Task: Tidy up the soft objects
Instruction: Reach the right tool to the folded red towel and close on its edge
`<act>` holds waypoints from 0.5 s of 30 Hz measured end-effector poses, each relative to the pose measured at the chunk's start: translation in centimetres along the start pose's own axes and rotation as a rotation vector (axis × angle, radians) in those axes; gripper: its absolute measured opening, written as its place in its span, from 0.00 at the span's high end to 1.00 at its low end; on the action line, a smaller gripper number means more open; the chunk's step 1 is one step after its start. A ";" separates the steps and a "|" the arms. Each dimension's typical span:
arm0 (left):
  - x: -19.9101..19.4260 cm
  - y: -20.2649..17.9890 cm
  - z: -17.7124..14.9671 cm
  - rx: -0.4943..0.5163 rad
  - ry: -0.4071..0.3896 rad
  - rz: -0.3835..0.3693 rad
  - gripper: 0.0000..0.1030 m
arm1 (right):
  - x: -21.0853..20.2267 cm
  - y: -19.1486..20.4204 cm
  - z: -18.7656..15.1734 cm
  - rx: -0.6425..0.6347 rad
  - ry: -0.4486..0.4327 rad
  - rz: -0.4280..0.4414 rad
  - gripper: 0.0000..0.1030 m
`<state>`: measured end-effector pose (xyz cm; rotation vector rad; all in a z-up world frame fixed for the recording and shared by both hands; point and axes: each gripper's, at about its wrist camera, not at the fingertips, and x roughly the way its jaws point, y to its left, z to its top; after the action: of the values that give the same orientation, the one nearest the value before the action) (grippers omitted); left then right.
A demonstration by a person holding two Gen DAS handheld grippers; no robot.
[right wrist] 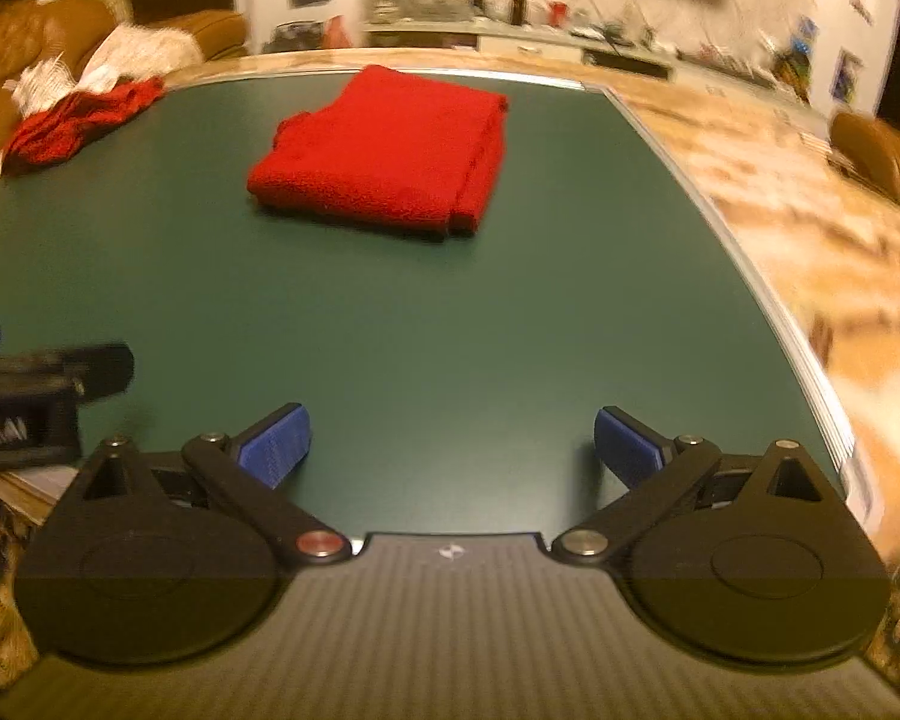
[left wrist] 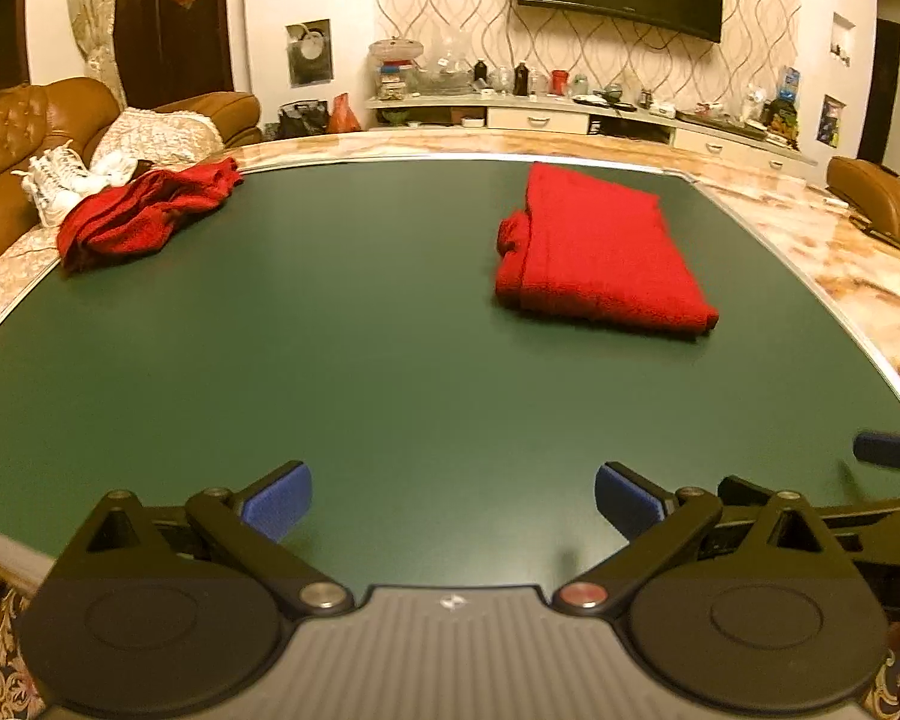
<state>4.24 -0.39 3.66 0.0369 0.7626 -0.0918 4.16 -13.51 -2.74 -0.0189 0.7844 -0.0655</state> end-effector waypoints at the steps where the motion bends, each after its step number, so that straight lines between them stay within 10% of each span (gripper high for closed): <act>1: 0.1 0.1 0.4 0.007 0.004 -0.007 0.00 | -0.1 0.0 0.5 -0.035 -0.020 0.003 0.00; 5: 0.5 -0.2 1.6 0.068 0.013 -0.033 0.00 | 0.2 0.4 2.2 -0.233 -0.094 0.028 0.01; 11: 1.4 -1.4 2.9 0.218 0.000 -0.114 0.00 | 3.2 0.7 4.7 -0.504 -0.072 0.093 0.36; 15: 2.2 -2.3 3.8 0.323 -0.006 -0.141 0.00 | 4.5 1.9 5.8 -0.659 -0.100 0.082 0.37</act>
<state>8.22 -3.06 4.85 0.2895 0.7377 -0.3480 11.52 -11.93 -1.92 -0.6096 0.6774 0.2720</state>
